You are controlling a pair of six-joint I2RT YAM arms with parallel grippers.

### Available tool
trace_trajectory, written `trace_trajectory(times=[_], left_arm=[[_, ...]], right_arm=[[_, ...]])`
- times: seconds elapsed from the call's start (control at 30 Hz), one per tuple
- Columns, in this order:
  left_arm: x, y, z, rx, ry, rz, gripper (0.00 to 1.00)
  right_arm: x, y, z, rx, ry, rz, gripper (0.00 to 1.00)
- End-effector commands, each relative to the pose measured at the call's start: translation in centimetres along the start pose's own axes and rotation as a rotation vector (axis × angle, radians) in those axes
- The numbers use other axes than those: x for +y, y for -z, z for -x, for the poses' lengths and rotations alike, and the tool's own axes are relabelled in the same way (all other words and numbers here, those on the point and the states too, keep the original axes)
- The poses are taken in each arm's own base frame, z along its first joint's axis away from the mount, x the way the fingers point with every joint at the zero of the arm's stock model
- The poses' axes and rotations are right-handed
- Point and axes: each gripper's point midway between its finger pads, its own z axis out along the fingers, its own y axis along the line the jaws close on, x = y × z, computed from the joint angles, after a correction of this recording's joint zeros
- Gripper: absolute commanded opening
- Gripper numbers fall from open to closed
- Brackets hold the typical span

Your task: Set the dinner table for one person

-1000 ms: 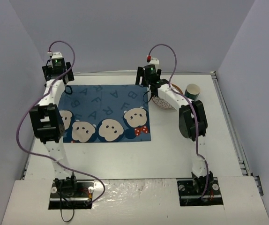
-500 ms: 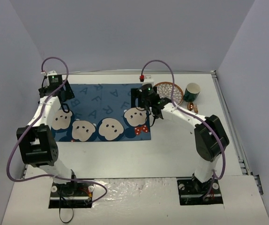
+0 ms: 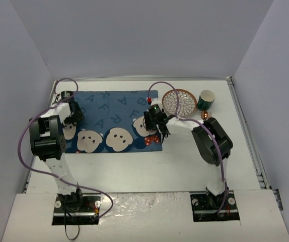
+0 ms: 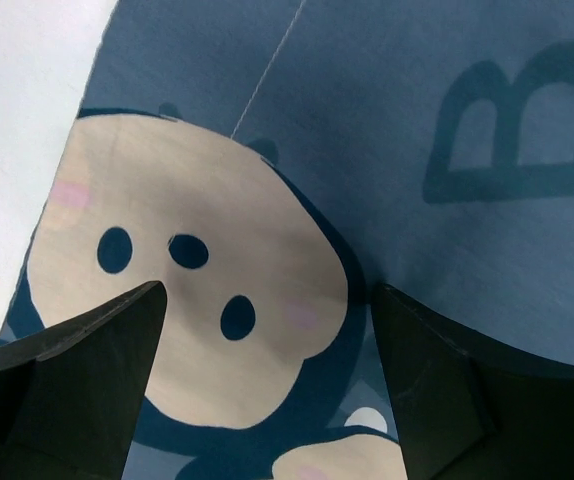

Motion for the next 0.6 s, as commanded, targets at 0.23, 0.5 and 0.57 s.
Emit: trace_trajectory(times=[0.23,0.5,0.57], left_arm=[[0.7,-2.2,5.4,-0.037,0.088,0.015,0.8],[0.4,-3.9,7.7,-0.047,0.082,0.019,0.8],[0.1,-4.1,8.4,-0.053,0.082,0.014,0.8]], right_arm=[[-0.6,-4.0,4.3,-0.076,-0.026,-0.027,0.51],[0.0,-5.0,5.2,-0.075,-0.041,-0.007,0.51],[0.1,-5.0,5.4,-0.077,-0.047,-0.003,0.51]])
